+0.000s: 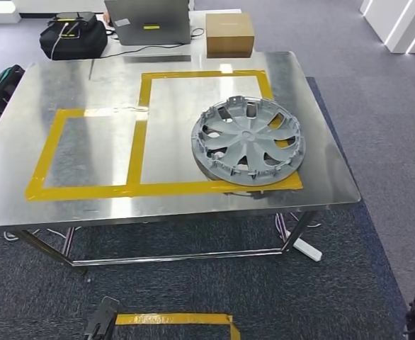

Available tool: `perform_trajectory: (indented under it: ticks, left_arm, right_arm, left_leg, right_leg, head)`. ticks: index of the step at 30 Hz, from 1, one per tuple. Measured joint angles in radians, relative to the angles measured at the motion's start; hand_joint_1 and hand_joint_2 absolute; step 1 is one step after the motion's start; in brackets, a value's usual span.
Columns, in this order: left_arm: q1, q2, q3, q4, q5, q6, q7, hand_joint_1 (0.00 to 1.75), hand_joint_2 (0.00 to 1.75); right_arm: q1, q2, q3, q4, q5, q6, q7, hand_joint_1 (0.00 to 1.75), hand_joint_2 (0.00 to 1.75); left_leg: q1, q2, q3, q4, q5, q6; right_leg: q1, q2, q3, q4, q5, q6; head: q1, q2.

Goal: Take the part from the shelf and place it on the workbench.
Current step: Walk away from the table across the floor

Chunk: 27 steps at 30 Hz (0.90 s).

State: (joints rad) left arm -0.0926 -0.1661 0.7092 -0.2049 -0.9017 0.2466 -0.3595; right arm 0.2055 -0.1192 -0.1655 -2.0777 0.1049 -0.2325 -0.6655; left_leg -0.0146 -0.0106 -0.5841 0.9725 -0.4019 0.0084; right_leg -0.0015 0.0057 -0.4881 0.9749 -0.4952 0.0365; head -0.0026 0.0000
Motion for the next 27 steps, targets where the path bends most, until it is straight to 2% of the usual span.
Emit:
perform_trajectory:
  ticks: [1,2,3,5,6,7,8,9,11,12,13,16,17,18,19,21,22,23,24,25,27]
  left_arm:
    - [0.004,0.004,0.002,0.000,0.002,0.004,-0.001,0.00,0.00]
    - [0.009,0.008,0.004,0.000,0.002,0.008,0.001,0.00,0.00]
    - [0.014,0.013,0.006,0.000,0.001,0.012,0.003,0.00,0.00]
    - [0.023,0.023,0.009,0.000,0.000,0.019,0.009,0.00,0.00]
    - [0.028,0.029,0.011,0.000,0.002,0.021,0.008,0.00,0.00]
    - [0.032,0.035,0.015,0.000,0.006,0.021,0.004,0.00,0.00]
    - [0.035,0.040,0.020,0.000,0.010,0.022,-0.001,0.00,0.00]
    - [0.036,0.045,0.024,0.000,0.015,0.021,-0.008,0.00,0.00]
    - [0.033,0.049,0.029,0.000,0.021,0.018,-0.024,0.00,0.00]
    - [0.030,0.049,0.030,0.000,0.023,0.016,-0.032,0.00,0.00]
    - [0.028,0.048,0.032,0.000,0.025,0.014,-0.039,0.00,0.00]
    - [0.023,0.041,0.036,0.000,0.024,0.012,-0.050,0.00,0.00]
    - [0.023,0.039,0.038,0.000,0.023,0.011,-0.050,0.00,0.00]
    - [0.022,0.038,0.039,0.000,0.022,0.011,-0.050,0.00,0.00]
    - [0.022,0.037,0.041,0.000,0.020,0.010,-0.048,0.00,0.00]
    - [0.023,0.035,0.042,0.000,0.013,0.010,-0.039,0.00,0.00]
    - [0.023,0.033,0.042,0.000,0.009,0.010,-0.033,0.00,0.00]
    - [0.023,0.032,0.042,0.000,0.005,0.009,-0.027,0.00,0.00]
    - [0.023,0.031,0.042,0.000,0.002,0.009,-0.023,0.00,0.00]
    - [0.023,0.029,0.042,0.000,0.000,0.008,-0.020,0.00,0.00]
    - [0.022,0.027,0.042,0.000,-0.001,0.007,-0.018,0.00,0.00]
  right_arm:
    - [0.003,0.004,0.000,0.004,-0.009,0.000,-0.004,0.00,0.00]
    - [0.006,0.009,0.000,0.007,-0.022,0.001,-0.008,0.00,0.00]
    - [0.010,0.016,0.000,0.010,-0.038,0.004,-0.013,0.00,0.00]
    - [0.019,0.029,0.000,0.017,-0.067,0.018,-0.021,0.00,0.00]
    - [0.023,0.035,-0.001,0.021,-0.075,0.025,-0.024,0.00,0.00]
    - [0.026,0.041,-0.001,0.025,-0.079,0.030,-0.027,0.00,0.00]
    - [0.027,0.047,-0.001,0.029,-0.081,0.033,-0.028,0.00,0.00]
    - [0.026,0.052,-0.002,0.033,-0.083,0.036,-0.029,0.00,0.00]
    - [0.021,0.060,-0.002,0.041,-0.086,0.041,-0.029,0.00,0.00]
    - [0.016,0.063,-0.002,0.044,-0.086,0.043,-0.030,0.00,0.00]
    - [0.011,0.066,-0.002,0.047,-0.085,0.044,-0.030,0.00,0.00]
    - [0.000,0.072,-0.002,0.052,-0.078,0.045,-0.031,0.00,0.00]
    - [0.000,0.074,-0.003,0.053,-0.076,0.045,-0.032,0.00,0.00]
    - [0.000,0.075,-0.005,0.053,-0.074,0.045,-0.032,0.00,0.00]
    - [0.000,0.076,-0.007,0.053,-0.073,0.045,-0.032,0.00,0.00]
    - [0.001,0.077,-0.014,0.052,-0.071,0.045,-0.032,0.00,0.00]
    - [0.003,0.078,-0.018,0.052,-0.070,0.045,-0.032,0.00,0.00]
    - [0.004,0.078,-0.023,0.051,-0.070,0.046,-0.032,0.00,0.00]
    - [0.004,0.078,-0.026,0.048,-0.070,0.048,-0.032,0.00,0.00]
    - [0.004,0.079,-0.030,0.045,-0.070,0.050,-0.032,0.00,0.00]
    - [0.003,0.079,-0.035,0.037,-0.070,0.052,-0.032,0.00,0.00]
  left_leg:
    - [0.001,0.000,-0.004,0.004,-0.005,-0.006]
    - [0.001,0.000,-0.013,0.020,-0.024,-0.013]
    - [0.002,0.000,-0.029,0.056,-0.058,-0.019]
    - [0.007,0.001,-0.076,0.182,-0.145,-0.030]
    - [0.010,0.001,-0.096,0.244,-0.174,-0.034]
    - [0.012,0.001,-0.102,0.279,-0.183,-0.037]
    - [0.014,0.001,-0.090,0.278,-0.172,-0.039]
    - [0.016,0.001,-0.057,0.236,-0.147,-0.041]
    - [0.018,0.002,0.039,0.089,-0.100,-0.041]
    - [0.018,0.001,0.073,0.033,-0.088,-0.037]
    - [0.018,-0.001,0.091,0.001,-0.085,-0.031]
    - [0.016,-0.003,0.081,-0.007,-0.078,-0.005]
    - [0.017,-0.002,0.075,-0.007,-0.072,0.004]
    - [0.018,0.000,0.069,-0.009,-0.065,0.013]
    - [0.019,0.001,0.061,-0.009,-0.059,0.019]
    - [0.016,0.001,0.043,-0.007,-0.045,0.025]
    - [0.015,0.002,0.034,-0.007,-0.038,0.025]
    - [0.013,0.002,0.027,-0.007,-0.032,0.025]
    - [0.012,0.002,0.020,-0.006,-0.026,0.024]
    - [0.011,0.002,0.016,-0.006,-0.021,0.023]
    - [0.009,0.001,0.010,-0.006,-0.012,0.016]
  right_leg:
    - [-0.002,-0.001,-0.004,-0.003,0.005,-0.007]
    - [-0.004,-0.002,-0.010,-0.005,0.012,-0.015]
    - [-0.007,-0.003,-0.017,-0.008,0.020,-0.022]
    - [-0.008,-0.005,-0.035,-0.007,0.035,-0.029]
    - [-0.008,-0.005,-0.046,-0.006,0.042,-0.029]
    - [-0.008,-0.005,-0.056,-0.005,0.048,-0.028]
    - [-0.009,-0.005,-0.065,-0.003,0.054,-0.026]
    - [-0.010,-0.005,-0.073,0.000,0.059,-0.024]
    - [-0.010,-0.005,-0.086,0.009,0.065,-0.016]
    - [-0.009,-0.005,-0.091,0.013,0.068,-0.010]
    - [-0.007,-0.005,-0.095,0.016,0.072,-0.005]
    - [-0.008,-0.004,-0.105,0.019,0.082,0.014]
    - [-0.009,-0.003,-0.113,0.031,0.069,0.019]
    - [-0.009,-0.003,-0.128,0.062,0.041,0.024]
    - [-0.010,-0.004,-0.150,0.116,0.001,0.028]
    - [-0.010,-0.004,-0.196,0.256,-0.079,0.033]
    - [-0.010,-0.004,-0.206,0.302,-0.097,0.033]
    - [-0.009,-0.004,-0.197,0.309,-0.095,0.032]
    - [-0.009,-0.004,-0.165,0.272,-0.075,0.029]
    - [-0.008,-0.004,-0.116,0.201,-0.047,0.025]
    - [-0.005,-0.003,-0.017,0.050,-0.012,0.017]
  head:
    - [0.000,0.000]
    - [-0.001,0.000]
    - [-0.002,0.000]
    - [-0.005,0.000]
    - [-0.005,0.000]
    - [-0.005,0.000]
    - [-0.005,0.000]
    - [-0.005,0.000]
    - [-0.005,0.000]
    - [-0.005,0.000]
    - [-0.005,0.000]
    - [-0.003,0.000]
    - [-0.001,0.000]
    - [0.000,0.000]
    - [0.001,0.000]
    - [0.002,0.000]
    - [0.002,0.000]
    - [0.002,0.000]
    - [0.002,0.000]
    - [0.002,0.000]
    - [0.001,0.000]
